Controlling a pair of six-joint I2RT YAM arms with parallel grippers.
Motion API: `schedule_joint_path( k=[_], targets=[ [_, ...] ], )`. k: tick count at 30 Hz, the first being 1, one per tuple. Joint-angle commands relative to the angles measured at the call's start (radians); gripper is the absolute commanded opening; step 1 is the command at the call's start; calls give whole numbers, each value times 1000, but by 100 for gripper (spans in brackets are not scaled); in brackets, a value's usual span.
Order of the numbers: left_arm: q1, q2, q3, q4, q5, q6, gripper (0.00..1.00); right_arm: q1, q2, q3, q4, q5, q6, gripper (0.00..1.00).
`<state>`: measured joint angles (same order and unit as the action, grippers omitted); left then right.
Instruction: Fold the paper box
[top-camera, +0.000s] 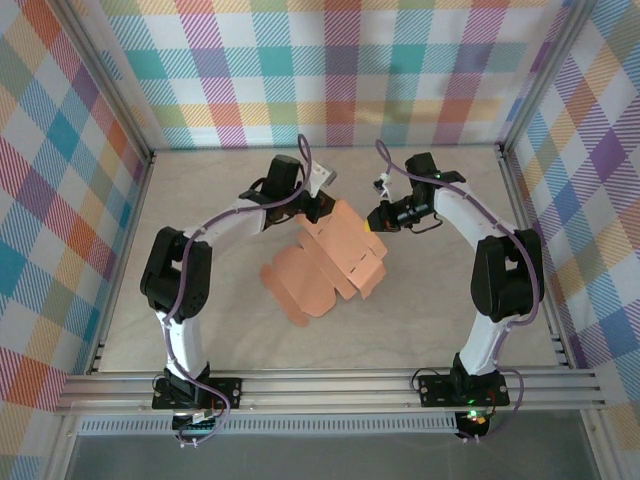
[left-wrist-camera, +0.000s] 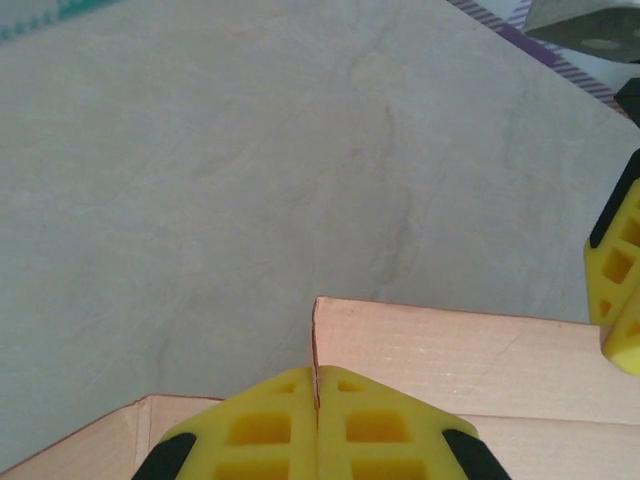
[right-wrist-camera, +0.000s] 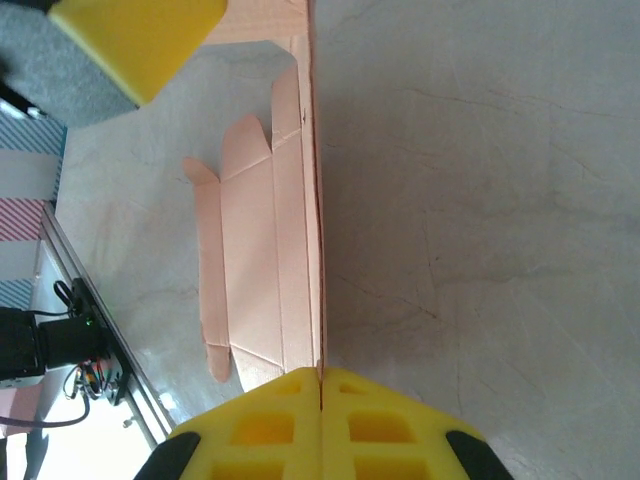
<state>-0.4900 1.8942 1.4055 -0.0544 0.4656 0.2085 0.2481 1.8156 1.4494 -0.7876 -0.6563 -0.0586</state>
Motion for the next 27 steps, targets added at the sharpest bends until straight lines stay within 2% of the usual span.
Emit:
schedule_joint_path(
  k=[1,7,17,23,27],
  targets=[
    [-69,-68,-53,71,-98,26,0,-1,11,16,69,-28,61,0],
    [-176,-87,-112,146,-424,35,0,0,32,3,133,-32,139,0],
    [-361,21,-79,227,-790,79,0,0,50,-7,221,-76,219,0],
    [-419,83,-55,260,-879,135,0,0,51,-16,243,-93,231,0],
    [-407,69,-69,277,-851,125,0,-1,49,-17,238,-92,223,0]
  ],
)
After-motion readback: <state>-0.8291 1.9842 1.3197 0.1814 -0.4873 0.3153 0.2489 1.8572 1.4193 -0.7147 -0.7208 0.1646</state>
